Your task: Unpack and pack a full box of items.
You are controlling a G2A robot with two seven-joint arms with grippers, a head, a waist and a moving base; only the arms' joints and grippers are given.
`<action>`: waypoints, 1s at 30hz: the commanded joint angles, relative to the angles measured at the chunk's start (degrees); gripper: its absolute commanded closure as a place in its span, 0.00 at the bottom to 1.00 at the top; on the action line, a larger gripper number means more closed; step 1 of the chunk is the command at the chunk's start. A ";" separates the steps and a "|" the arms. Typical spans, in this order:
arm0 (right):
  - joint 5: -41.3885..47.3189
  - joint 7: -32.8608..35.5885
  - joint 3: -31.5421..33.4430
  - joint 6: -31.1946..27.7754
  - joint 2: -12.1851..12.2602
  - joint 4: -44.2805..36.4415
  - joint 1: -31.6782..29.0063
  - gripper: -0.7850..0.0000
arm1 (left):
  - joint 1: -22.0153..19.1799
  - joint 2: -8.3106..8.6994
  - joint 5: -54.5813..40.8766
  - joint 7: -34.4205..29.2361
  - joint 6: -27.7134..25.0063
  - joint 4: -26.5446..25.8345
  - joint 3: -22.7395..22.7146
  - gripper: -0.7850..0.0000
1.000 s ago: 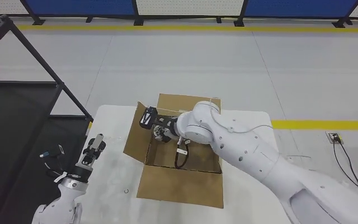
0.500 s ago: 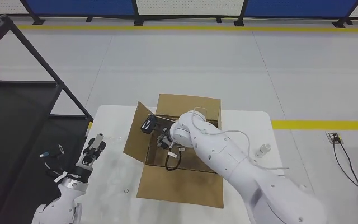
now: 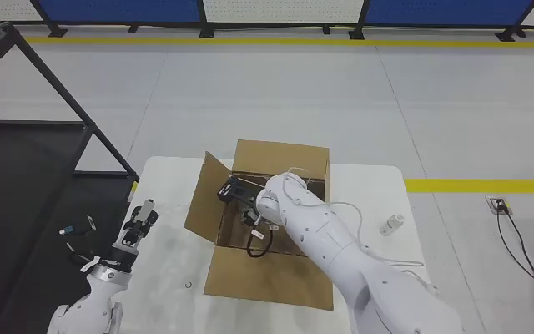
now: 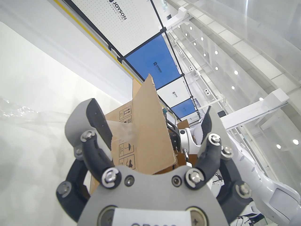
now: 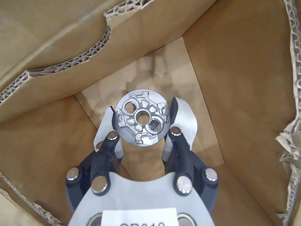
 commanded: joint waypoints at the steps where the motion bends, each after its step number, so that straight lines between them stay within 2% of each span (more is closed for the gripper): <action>1: -0.04 -0.33 0.21 -0.08 -0.25 0.76 -0.04 0.42 | 0.00 0.00 0.00 0.00 0.00 0.00 0.00 0.00; 4: -0.17 -0.77 0.57 -0.35 -0.63 1.73 -0.10 0.40 | 0.00 0.00 0.00 0.00 0.00 0.00 0.00 0.00; 6: -0.07 -1.07 0.90 -0.65 -0.80 2.29 -0.14 0.30 | 0.00 0.00 0.00 0.00 0.00 0.00 0.00 0.00; 8: -0.20 -1.22 1.12 -0.76 -0.92 2.80 -0.15 0.16 | 0.00 0.00 0.00 0.00 0.00 0.00 0.00 0.00; 11: -0.39 -1.63 1.48 -0.86 -1.03 3.36 -0.13 0.11 | 0.00 0.00 0.00 0.00 0.00 0.00 0.00 0.00; 13: -0.43 -2.07 1.77 -0.95 -1.05 3.61 -0.02 0.02 | 0.00 0.00 0.00 0.00 0.00 0.00 0.00 0.00; 24: -0.16 -7.99 3.93 -4.58 -0.01 3.89 1.66 0.00 | 0.00 0.00 0.00 0.00 0.00 0.00 0.00 0.00; 30: -0.28 -14.40 5.23 -7.75 1.56 4.20 2.03 0.00 | 0.09 0.02 -0.27 -0.42 0.40 -0.69 0.36 0.00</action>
